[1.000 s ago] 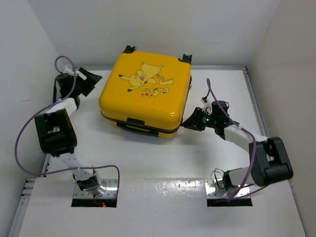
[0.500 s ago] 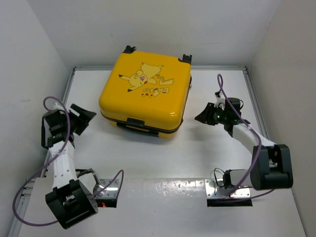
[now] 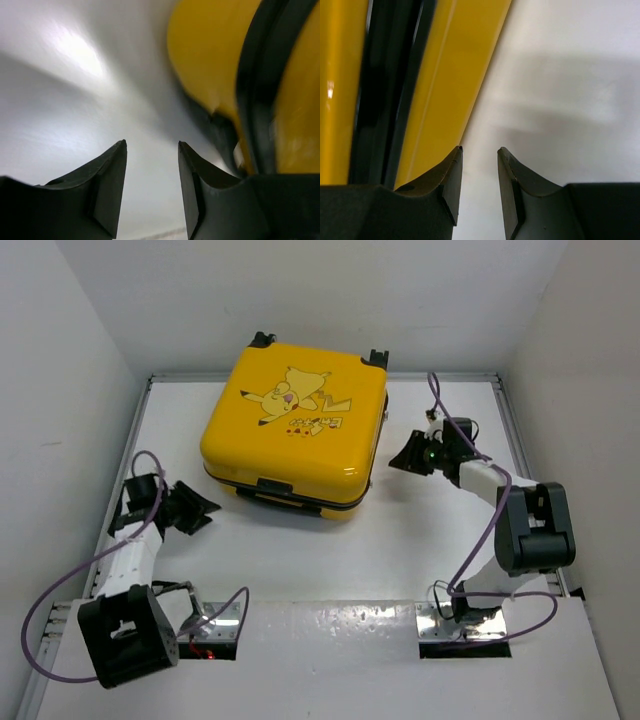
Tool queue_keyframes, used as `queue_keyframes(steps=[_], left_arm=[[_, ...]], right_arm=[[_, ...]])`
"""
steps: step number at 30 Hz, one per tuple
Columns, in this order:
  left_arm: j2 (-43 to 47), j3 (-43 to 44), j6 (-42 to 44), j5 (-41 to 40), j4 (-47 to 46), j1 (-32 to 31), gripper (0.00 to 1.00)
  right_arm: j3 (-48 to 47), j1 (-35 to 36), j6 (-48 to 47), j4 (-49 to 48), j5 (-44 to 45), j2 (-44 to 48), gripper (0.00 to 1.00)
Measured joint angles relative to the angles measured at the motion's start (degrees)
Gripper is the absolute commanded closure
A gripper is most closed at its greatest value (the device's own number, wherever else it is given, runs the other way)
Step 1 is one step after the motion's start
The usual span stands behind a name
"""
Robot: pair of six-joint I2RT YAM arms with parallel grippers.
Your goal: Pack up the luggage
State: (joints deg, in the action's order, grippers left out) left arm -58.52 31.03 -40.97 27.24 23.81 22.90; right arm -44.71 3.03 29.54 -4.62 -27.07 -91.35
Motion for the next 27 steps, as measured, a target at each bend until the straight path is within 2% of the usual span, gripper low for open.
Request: queue_keyframes(steps=[3, 7, 8, 10, 18, 24, 27], left_arm=[[1.03, -3.45, -1.55, 0.68, 1.66, -5.97, 0.54], [0.98, -5.29, -5.53, 1.05, 0.72, -10.14, 0.44], [0.79, -5.31, -6.58, 1.18, -0.48, -10.54, 0.39], [-0.68, -5.31, -9.46, 1.38, -5.25, -10.64, 0.32], [-9.51, -4.59, -17.75, 0.17, -20.44, -10.43, 0.31], [-18.91, 2.1, -19.71, -3.56, -28.76, -7.89, 0.31], [-20.46, 6.82, -18.51, -4.87, -29.57, -5.92, 0.31]], right_arm=[[-4.15, -0.98, 0.02, 0.22, 0.02, -2.21, 0.66], [-5.99, -0.76, 1.36, 0.24, 0.02, -2.8, 0.66], [-5.6, -0.31, 1.79, 0.22, 0.07, -2.8, 0.66], [-4.04, 1.53, 3.39, 0.28, 0.26, -2.86, 0.66], [-2.14, 11.39, 10.71, 1.33, 3.43, -7.04, 0.66], [-3.78, 18.84, 16.11, 0.87, 4.46, -7.98, 0.65], [-4.22, 23.65, 18.34, 0.33, 3.91, -7.96, 0.63]])
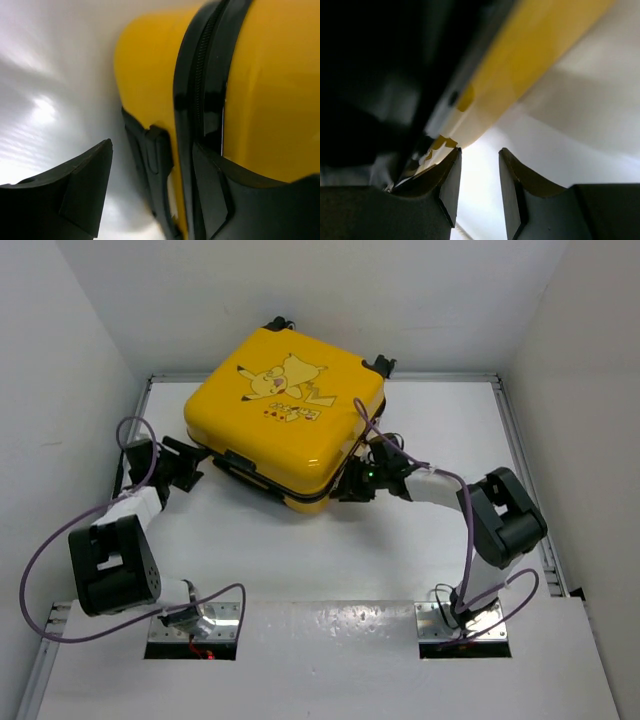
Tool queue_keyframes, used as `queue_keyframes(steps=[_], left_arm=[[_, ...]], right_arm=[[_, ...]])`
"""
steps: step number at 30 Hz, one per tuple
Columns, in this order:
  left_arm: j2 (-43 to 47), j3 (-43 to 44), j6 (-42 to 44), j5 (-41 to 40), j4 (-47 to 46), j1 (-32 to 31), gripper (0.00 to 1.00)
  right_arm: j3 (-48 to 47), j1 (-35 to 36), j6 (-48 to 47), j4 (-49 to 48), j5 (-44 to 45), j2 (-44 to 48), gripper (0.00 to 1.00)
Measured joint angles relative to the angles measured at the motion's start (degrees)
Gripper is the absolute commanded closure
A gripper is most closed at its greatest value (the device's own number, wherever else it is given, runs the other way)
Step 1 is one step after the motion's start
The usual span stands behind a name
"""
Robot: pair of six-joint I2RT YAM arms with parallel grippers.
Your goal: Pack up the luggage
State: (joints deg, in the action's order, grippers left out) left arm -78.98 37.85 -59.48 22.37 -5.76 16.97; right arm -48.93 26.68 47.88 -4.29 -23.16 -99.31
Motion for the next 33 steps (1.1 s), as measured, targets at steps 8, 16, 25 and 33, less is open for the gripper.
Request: queue_keyframes(steps=[8, 16, 25, 33], left_arm=[[7.91, 1.46, 3.8, -1.7, 6.01, 2.21, 0.4], [18.84, -4.09, 5.4, -3.91, 13.94, -4.33, 0.45], [14.78, -4.98, 3.96, -8.39, 14.05, -11.26, 0.46], [8.9, -6.12, 0.15, -12.83, 7.21, -17.59, 0.48]], right_arm=[[-1.18, 4.52, 3.17, -0.68, 0.26, 0.9, 0.61], [2.25, -5.27, -2.84, -0.46, -1.09, 12.92, 0.61], [4.13, -19.91, -11.85, 2.16, -4.07, 18.4, 0.58], [4.13, -25.57, -13.86, 3.54, -5.79, 18.47, 0.58]])
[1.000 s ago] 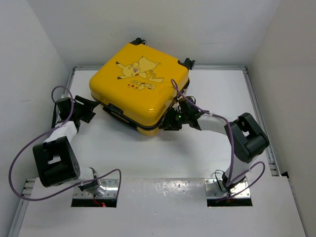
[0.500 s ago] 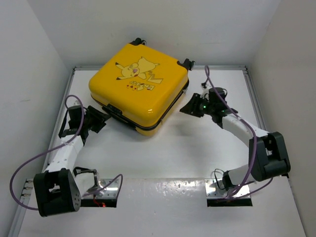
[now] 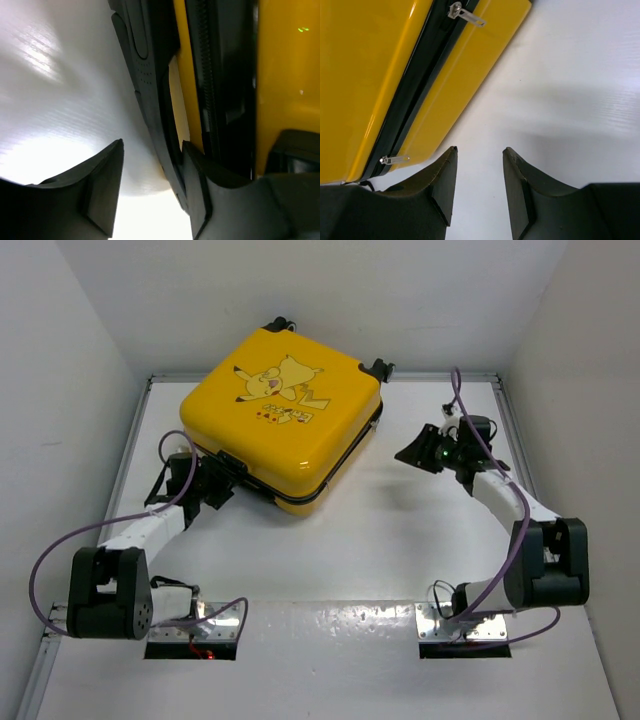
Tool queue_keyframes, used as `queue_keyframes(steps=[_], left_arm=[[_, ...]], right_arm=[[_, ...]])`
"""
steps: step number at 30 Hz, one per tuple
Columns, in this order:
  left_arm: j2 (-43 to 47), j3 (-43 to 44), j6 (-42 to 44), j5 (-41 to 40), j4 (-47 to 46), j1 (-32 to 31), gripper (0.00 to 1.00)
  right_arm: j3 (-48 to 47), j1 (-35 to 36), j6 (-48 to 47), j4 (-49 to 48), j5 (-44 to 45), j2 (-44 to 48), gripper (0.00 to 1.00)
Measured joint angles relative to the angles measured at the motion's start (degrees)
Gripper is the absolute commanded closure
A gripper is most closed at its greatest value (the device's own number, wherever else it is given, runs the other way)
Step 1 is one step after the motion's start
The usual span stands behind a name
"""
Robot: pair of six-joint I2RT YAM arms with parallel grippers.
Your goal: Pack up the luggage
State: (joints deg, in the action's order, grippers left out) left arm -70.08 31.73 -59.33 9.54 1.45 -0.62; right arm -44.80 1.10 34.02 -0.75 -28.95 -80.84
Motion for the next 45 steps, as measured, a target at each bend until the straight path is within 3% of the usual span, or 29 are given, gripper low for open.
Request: queue_keyframes(steps=[9, 13, 14, 18, 25, 30, 34, 37, 42, 45], left_arm=[[-1.07, -3.98, -3.61, -1.27, -8.15, 0.07, 0.63], [-3.8, -4.11, -3.85, 0.76, -10.51, 0.92, 0.89], [-4.74, -3.19, -3.63, 2.12, -9.84, 1.44, 1.0], [-9.7, 5.97, 1.33, 7.48, 2.08, 4.33, 1.0], [-17.84, 21.73, 19.41, 9.33, 18.97, 11.96, 1.0], [-18.45, 25.27, 30.58, 4.5, 21.66, 17.18, 1.0], [-19.78, 27.78, 35.54, 1.64, 24.02, 19.91, 1.0], [-20.28, 28.41, 36.37, 1.57, 24.35, 20.55, 1.0], [-20.28, 27.91, 36.33, 1.64, 23.76, 20.48, 1.0], [-20.09, 27.39, 36.17, 1.68, 23.04, 20.48, 1.0]], right_arm=[[-0.33, -2.84, -0.79, 1.27, 0.31, -0.79, 0.58], [-1.4, -4.15, -1.64, 2.32, 1.29, -1.97, 0.58], [-1.68, -4.39, -2.01, 2.38, 1.49, -2.25, 0.57], [-2.49, -4.52, -5.6, 0.74, 1.27, -3.67, 0.51], [-2.49, -4.74, -13.84, -6.1, -2.47, -4.46, 0.46], [0.61, -3.98, -17.09, -18.1, -5.01, -4.81, 0.46], [6.14, -0.85, -17.22, -26.69, -6.16, -5.6, 0.54], [8.94, 3.41, -16.02, -32.26, -5.01, -6.12, 0.61], [15.34, 13.86, -15.85, -40.24, -0.98, -5.99, 0.61], [14.78, 17.81, -14.8, -42.51, 0.02, -7.63, 0.56]])
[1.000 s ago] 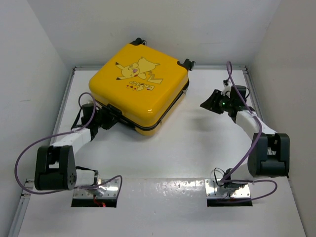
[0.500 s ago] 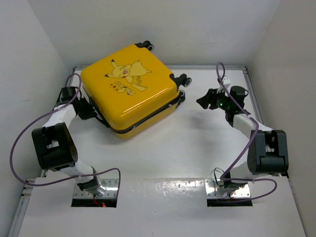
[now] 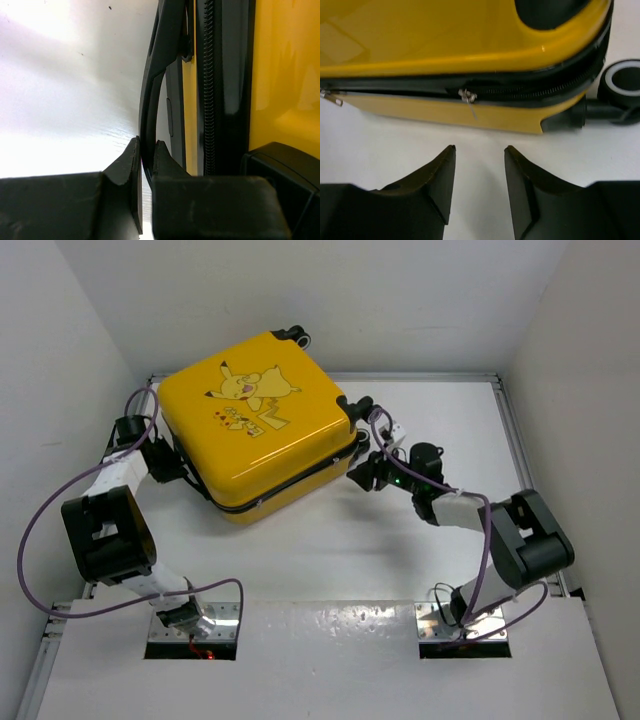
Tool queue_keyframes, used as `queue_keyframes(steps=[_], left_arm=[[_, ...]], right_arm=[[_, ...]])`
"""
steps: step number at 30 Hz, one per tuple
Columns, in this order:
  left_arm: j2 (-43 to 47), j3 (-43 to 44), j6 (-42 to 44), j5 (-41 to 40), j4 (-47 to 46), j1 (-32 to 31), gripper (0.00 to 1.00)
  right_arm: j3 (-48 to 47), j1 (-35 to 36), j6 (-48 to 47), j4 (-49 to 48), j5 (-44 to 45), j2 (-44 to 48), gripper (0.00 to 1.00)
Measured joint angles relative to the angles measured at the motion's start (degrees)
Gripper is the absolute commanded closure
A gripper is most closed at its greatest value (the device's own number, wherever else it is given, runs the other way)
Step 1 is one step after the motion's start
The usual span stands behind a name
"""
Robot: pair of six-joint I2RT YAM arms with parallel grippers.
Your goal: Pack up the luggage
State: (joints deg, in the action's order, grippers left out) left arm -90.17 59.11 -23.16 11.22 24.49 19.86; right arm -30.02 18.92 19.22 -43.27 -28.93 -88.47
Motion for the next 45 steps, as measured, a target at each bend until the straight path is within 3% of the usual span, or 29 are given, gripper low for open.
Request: queue_keyframes(steps=[10, 20, 30, 32, 37, 45], left_arm=[[0.42, -0.55, -0.04, 0.11, -0.72, 0.04, 1.0], [0.39, -0.68, -0.31, 0.37, -0.92, 0.09, 1.0], [1.11, -2.05, -1.05, 0.79, -2.47, 0.46, 1.0], [1.27, -2.38, -1.14, 0.92, -2.93, 0.5, 1.0], [1.29, -2.4, -1.14, 0.98, -2.99, 0.52, 1.0], [1.44, -2.73, -1.18, 1.05, -3.41, 0.55, 1.0]], right_arm=[[-8.57, 3.41, 3.21, -1.66, 3.28, -9.97, 0.51], [-9.55, 7.78, 3.43, -1.53, 5.44, -12.44, 0.62], [-10.19, 9.81, 3.54, -0.52, 12.94, -13.7, 0.79], [-10.21, 9.81, 3.52, -0.28, 13.97, -13.7, 0.79], [-10.21, 9.51, 3.58, 0.33, 14.97, -13.68, 0.65], [-10.21, 9.18, 3.45, 0.42, 14.12, -13.49, 0.65]])
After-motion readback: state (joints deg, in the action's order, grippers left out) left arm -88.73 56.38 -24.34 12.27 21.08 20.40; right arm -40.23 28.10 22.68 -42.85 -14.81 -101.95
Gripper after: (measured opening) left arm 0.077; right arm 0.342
